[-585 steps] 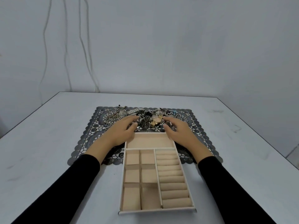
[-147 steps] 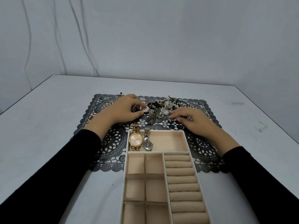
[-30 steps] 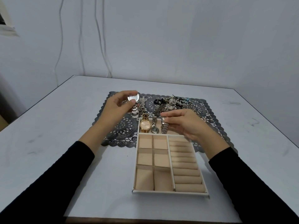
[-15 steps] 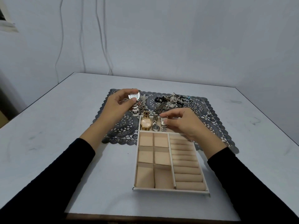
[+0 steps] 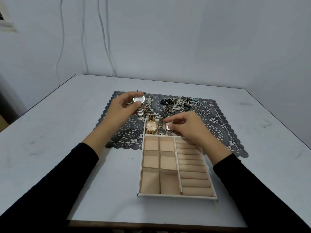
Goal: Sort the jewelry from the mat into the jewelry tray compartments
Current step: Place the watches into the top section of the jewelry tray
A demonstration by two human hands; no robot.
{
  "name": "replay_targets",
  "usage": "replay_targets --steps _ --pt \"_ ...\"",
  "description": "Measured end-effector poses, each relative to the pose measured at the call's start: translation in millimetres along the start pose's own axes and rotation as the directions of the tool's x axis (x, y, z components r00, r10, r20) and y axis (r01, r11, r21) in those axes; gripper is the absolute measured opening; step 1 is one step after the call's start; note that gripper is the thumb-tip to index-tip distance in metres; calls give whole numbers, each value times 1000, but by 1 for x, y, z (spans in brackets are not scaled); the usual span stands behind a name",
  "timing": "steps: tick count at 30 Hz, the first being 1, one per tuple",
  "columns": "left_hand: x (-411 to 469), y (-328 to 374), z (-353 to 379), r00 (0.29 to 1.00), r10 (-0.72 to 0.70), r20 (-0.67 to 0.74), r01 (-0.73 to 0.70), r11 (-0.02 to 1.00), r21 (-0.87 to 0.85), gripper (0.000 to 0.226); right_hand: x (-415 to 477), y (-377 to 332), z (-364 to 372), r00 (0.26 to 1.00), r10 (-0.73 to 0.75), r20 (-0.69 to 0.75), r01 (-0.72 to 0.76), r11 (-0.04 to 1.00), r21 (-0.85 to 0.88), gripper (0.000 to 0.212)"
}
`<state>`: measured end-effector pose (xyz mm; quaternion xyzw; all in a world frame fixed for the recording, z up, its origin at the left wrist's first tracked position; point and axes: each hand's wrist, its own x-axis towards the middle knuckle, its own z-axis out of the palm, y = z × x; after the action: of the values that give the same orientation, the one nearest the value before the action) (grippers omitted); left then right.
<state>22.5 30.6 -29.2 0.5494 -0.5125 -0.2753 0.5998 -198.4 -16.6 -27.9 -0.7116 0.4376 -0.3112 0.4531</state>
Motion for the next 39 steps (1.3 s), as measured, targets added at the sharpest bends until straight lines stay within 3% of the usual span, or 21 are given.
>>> replay_targets --steps 14,20,35,39 --pt "1 -1 1 1000 2 4 -2 1000 -17 27 0 3 3 995 -29 -99 20 995 -96 21" --pt "4 -7 -2 1000 3 14 -3 1000 -21 27 1 3 3 989 -75 -130 47 976 -212 20" --pt "3 -6 0 1000 -2 12 2 1000 -20 27 0 6 -1 997 -34 -68 24 989 -144 18" --pt "1 -3 1 1000 0 6 0 1000 -22 26 -8 2 -6 997 -9 -79 9 1000 -11 18"
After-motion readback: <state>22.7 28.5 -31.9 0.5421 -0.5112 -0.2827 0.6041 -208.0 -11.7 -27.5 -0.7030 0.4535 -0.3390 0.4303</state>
